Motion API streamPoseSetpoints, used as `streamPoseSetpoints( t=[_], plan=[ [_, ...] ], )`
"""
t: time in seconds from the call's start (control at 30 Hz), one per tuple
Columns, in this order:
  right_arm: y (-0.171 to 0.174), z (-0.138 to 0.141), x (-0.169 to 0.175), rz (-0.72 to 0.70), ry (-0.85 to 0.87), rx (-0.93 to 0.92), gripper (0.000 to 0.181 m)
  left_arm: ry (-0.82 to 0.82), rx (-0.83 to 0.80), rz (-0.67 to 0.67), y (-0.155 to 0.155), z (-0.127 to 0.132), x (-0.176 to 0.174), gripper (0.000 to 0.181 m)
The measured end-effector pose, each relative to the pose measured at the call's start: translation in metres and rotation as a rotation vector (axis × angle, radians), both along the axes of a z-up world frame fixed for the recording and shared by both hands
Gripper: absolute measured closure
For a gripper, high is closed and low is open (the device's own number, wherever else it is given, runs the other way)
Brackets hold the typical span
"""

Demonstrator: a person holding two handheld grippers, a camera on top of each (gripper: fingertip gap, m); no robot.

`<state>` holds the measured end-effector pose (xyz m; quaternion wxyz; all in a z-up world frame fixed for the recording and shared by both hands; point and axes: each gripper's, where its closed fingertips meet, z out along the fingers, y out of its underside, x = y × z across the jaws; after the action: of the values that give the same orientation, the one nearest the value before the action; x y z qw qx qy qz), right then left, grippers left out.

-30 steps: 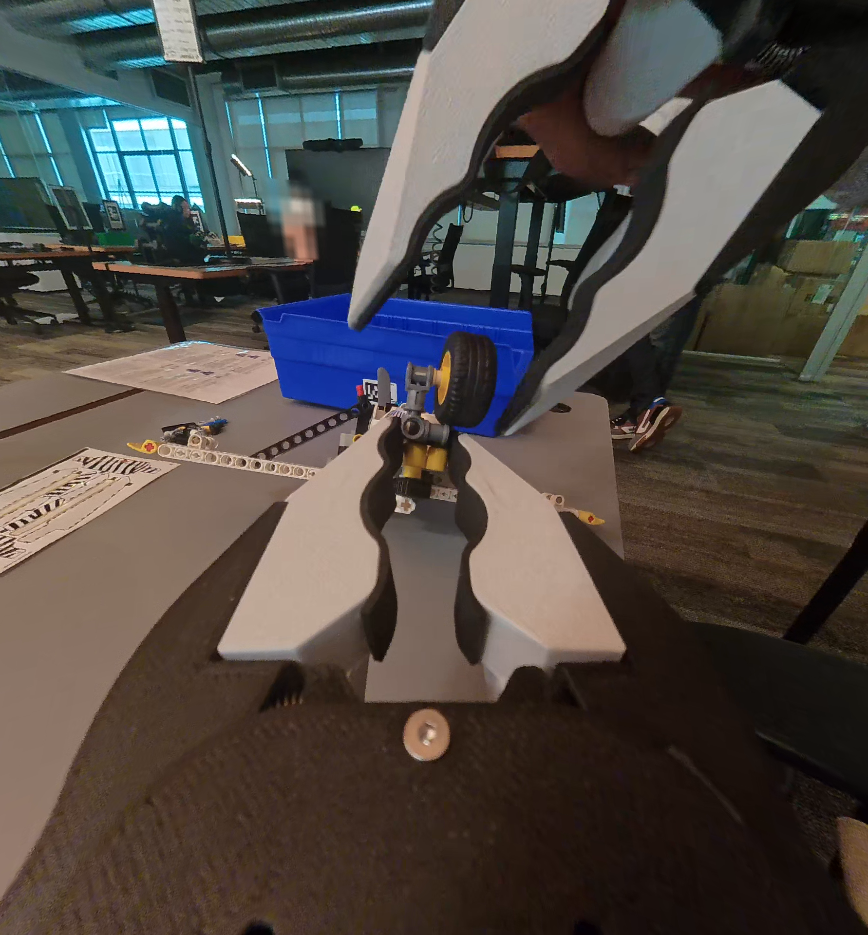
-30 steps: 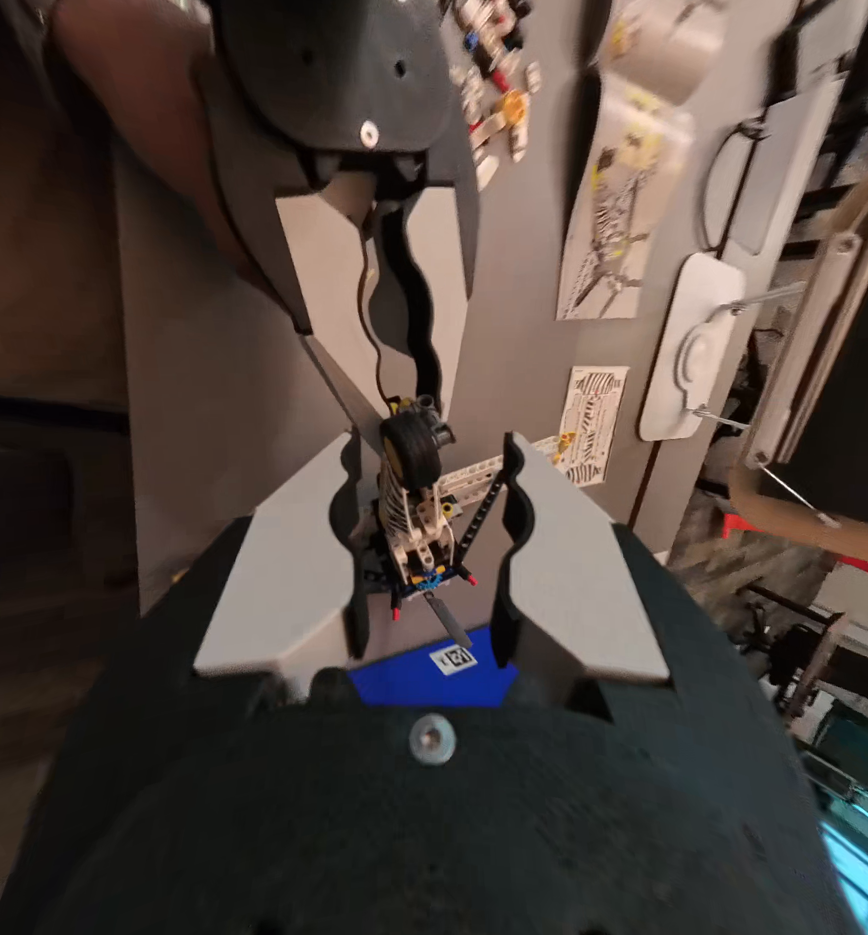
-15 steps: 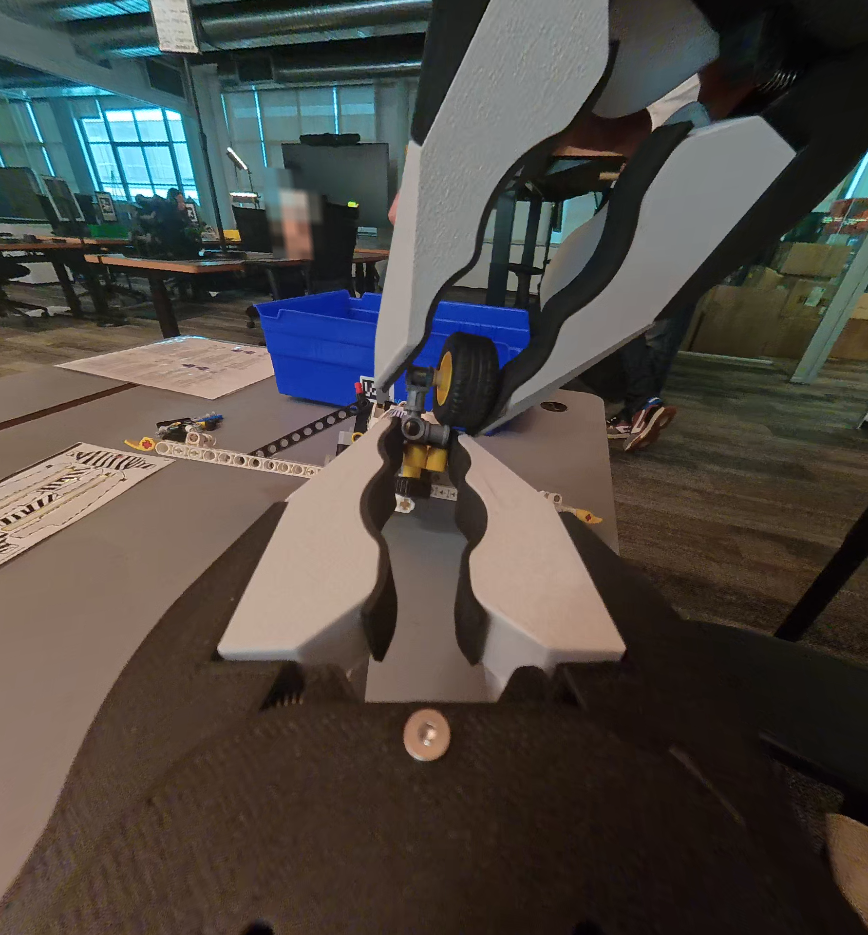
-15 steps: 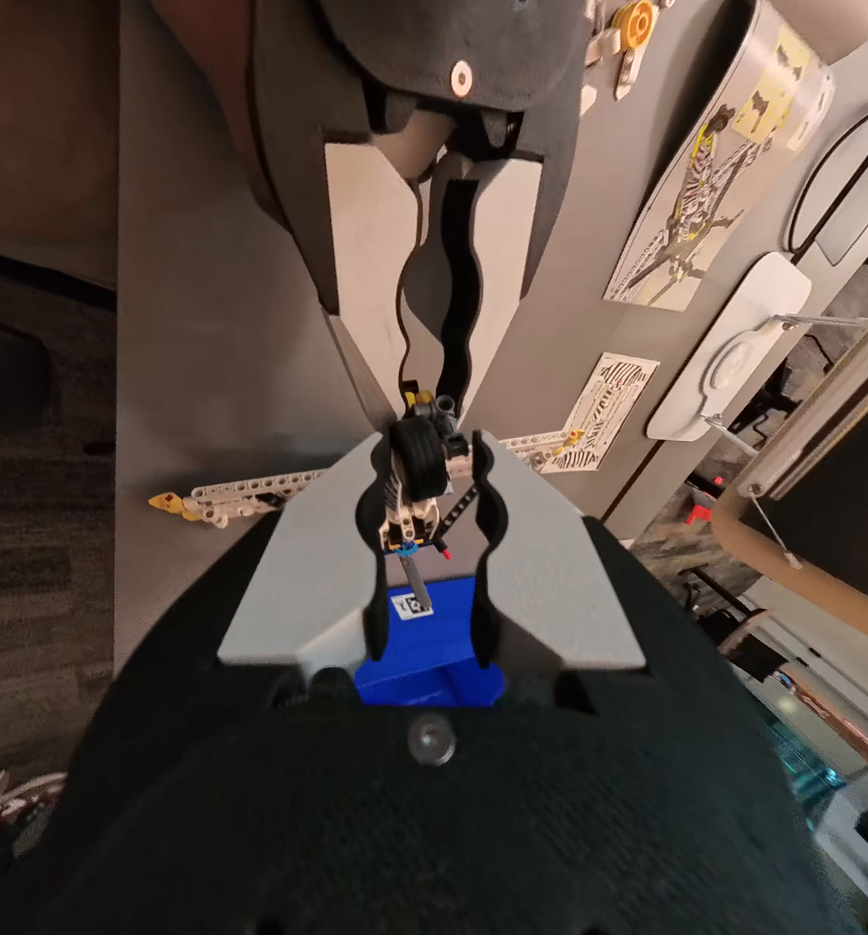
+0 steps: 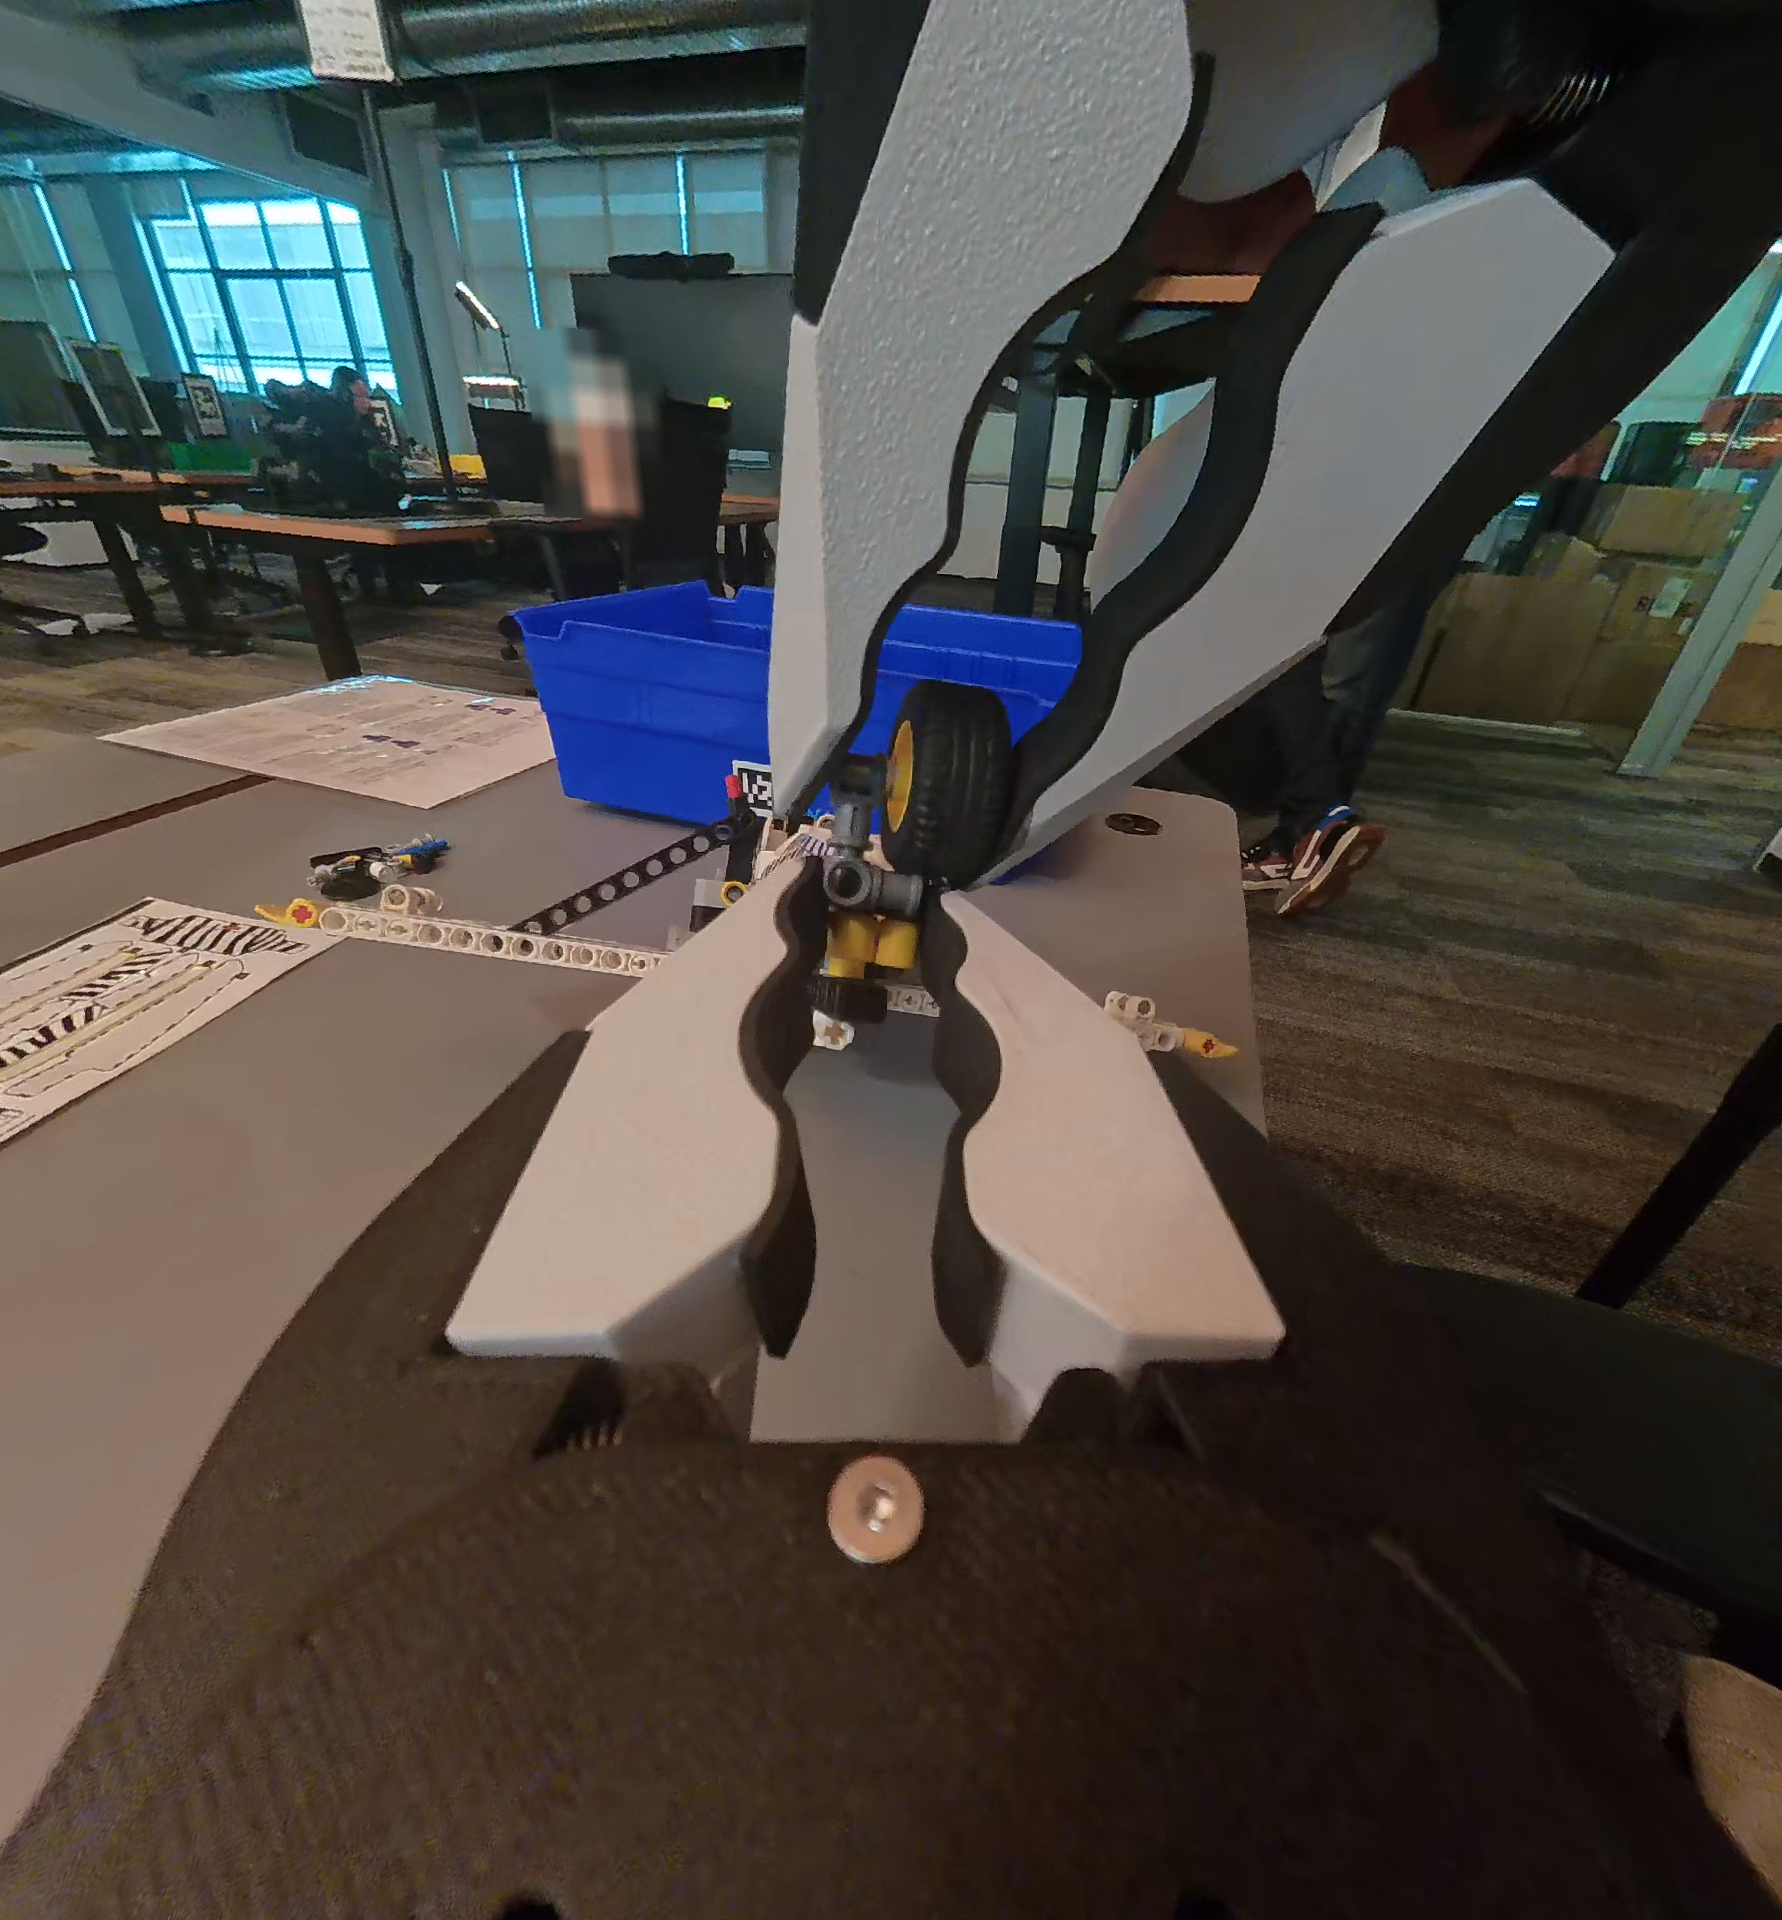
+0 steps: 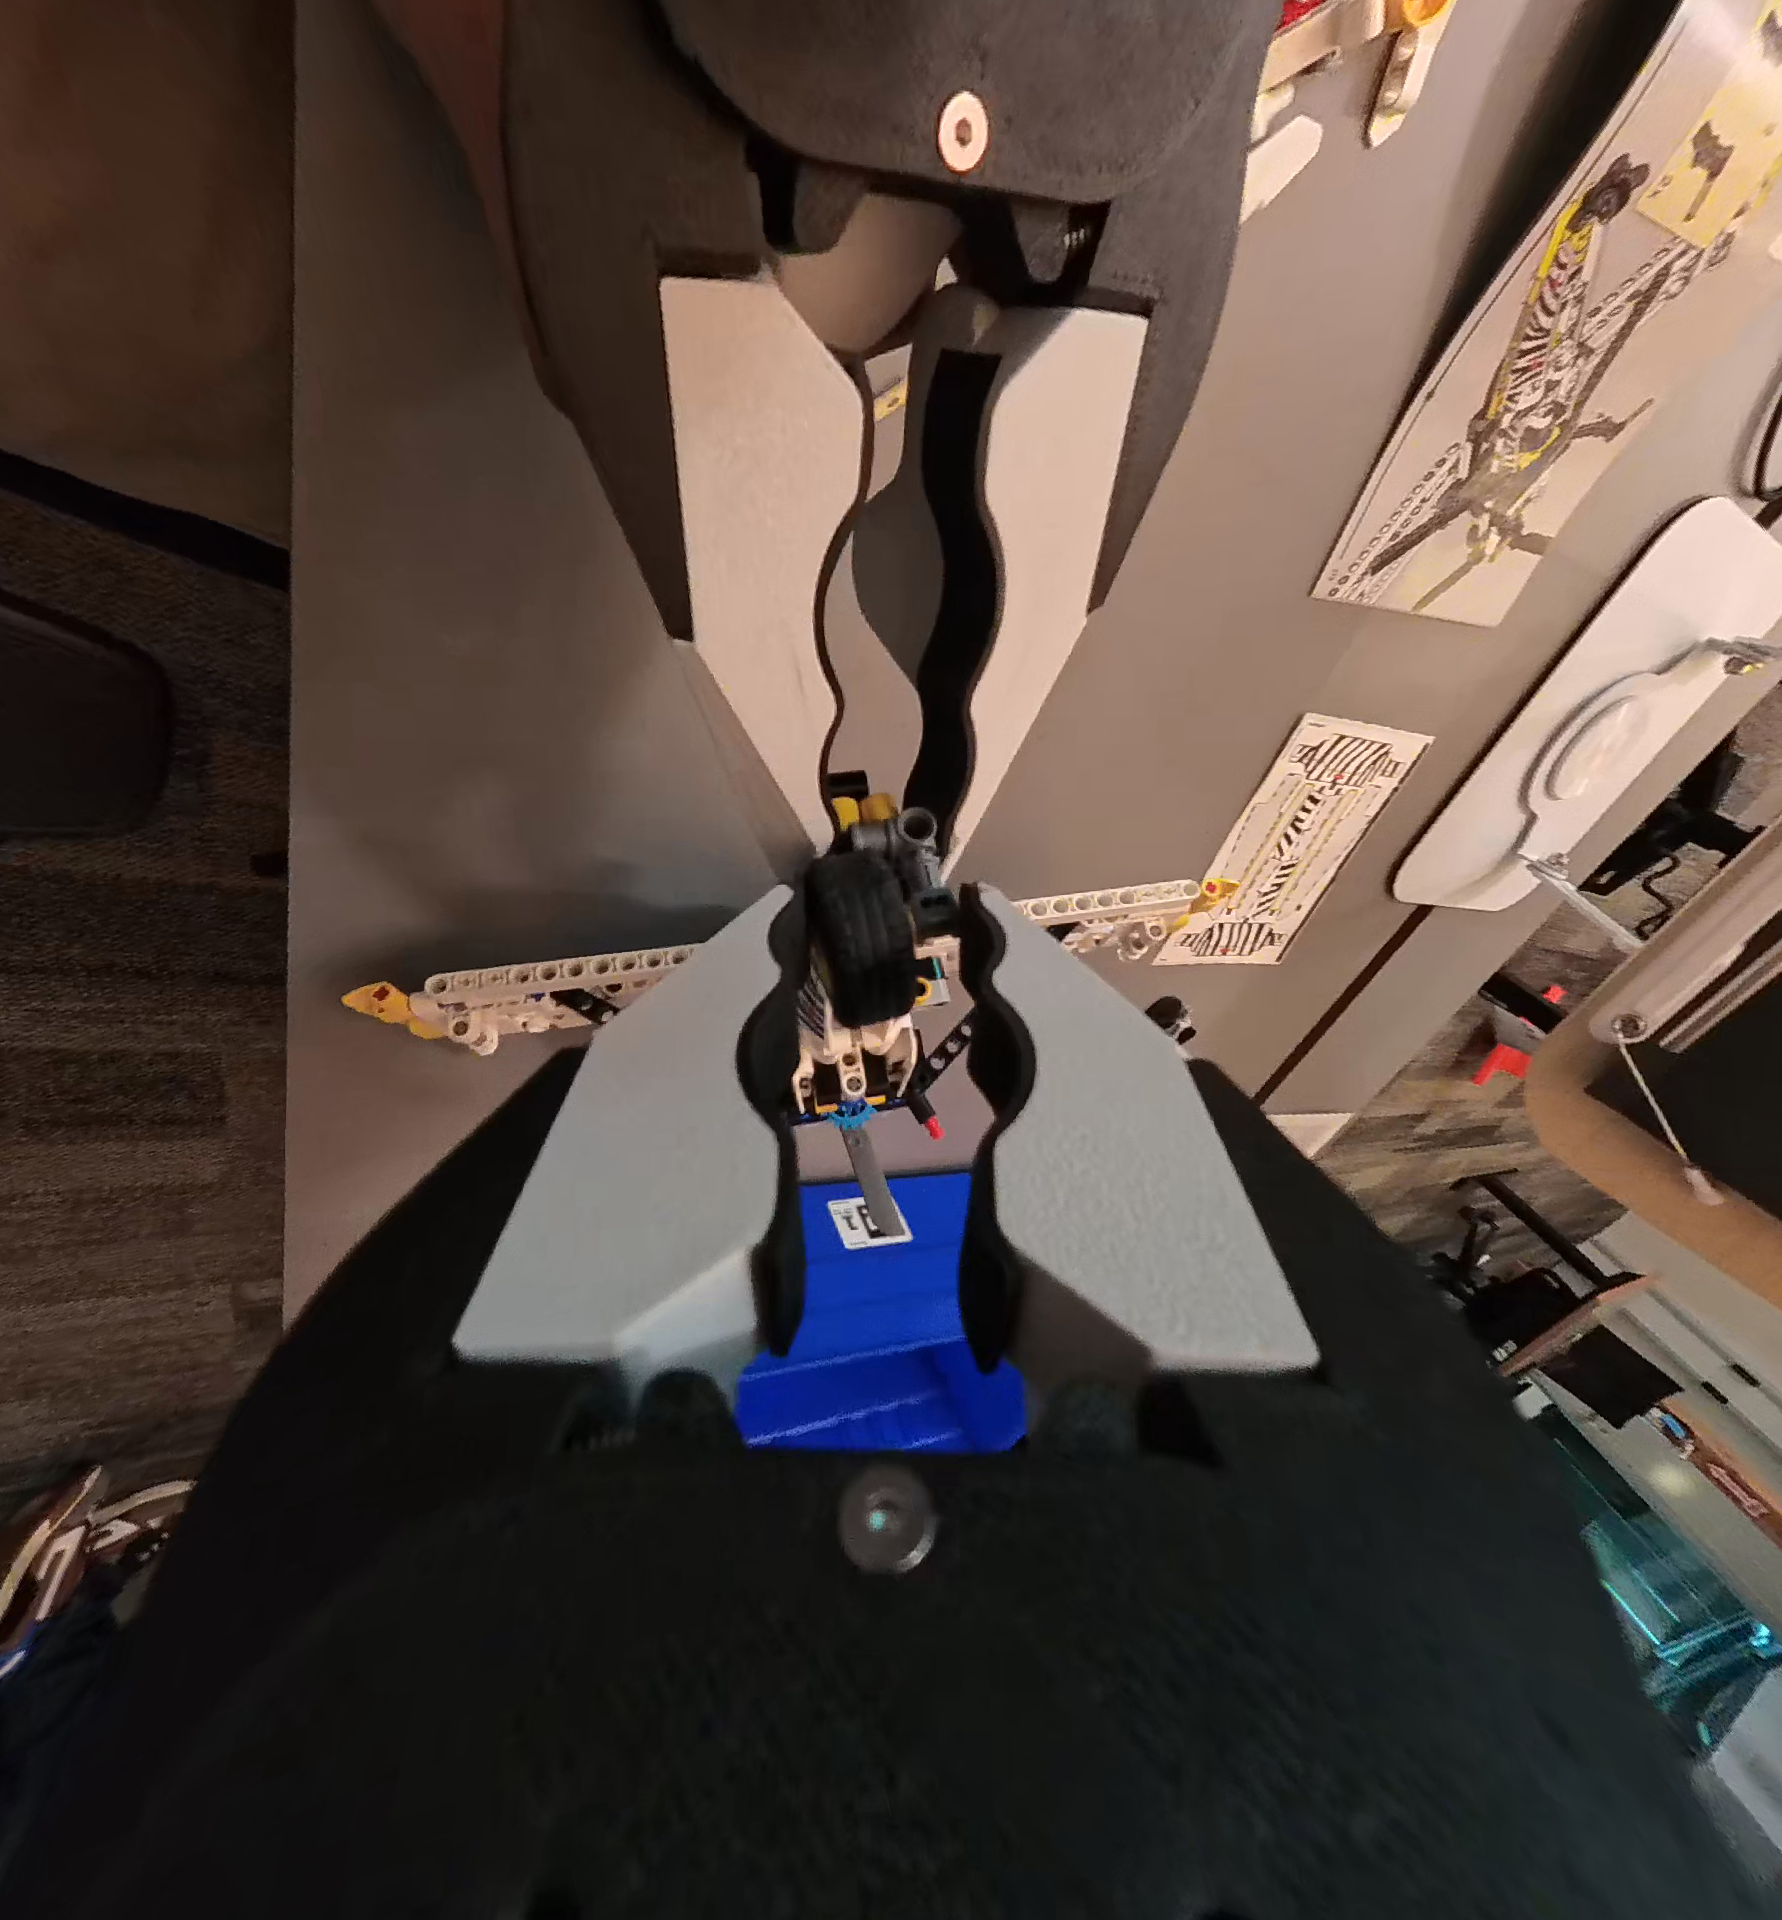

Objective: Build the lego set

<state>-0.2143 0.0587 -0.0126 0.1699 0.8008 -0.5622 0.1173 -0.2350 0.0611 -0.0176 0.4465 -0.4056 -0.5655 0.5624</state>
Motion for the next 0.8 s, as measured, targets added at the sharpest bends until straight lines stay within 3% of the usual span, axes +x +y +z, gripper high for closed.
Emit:
streamPoseSetpoints(
  t=[0.37,0.8],
  plan=[
    [-0.0025,0.0002,0.0014,-0.013,-0.02,-0.014,0.156,0.008,0.021,0.002,-0.0017,-0.0001,0.0012,0.166],
    [-0.0026,0.0001,0.0009,-0.103,-0.174,-0.049,0.157,0.013,0.049,0.002,-0.0011,-0.0013,0.0005,0.166]
  ],
)
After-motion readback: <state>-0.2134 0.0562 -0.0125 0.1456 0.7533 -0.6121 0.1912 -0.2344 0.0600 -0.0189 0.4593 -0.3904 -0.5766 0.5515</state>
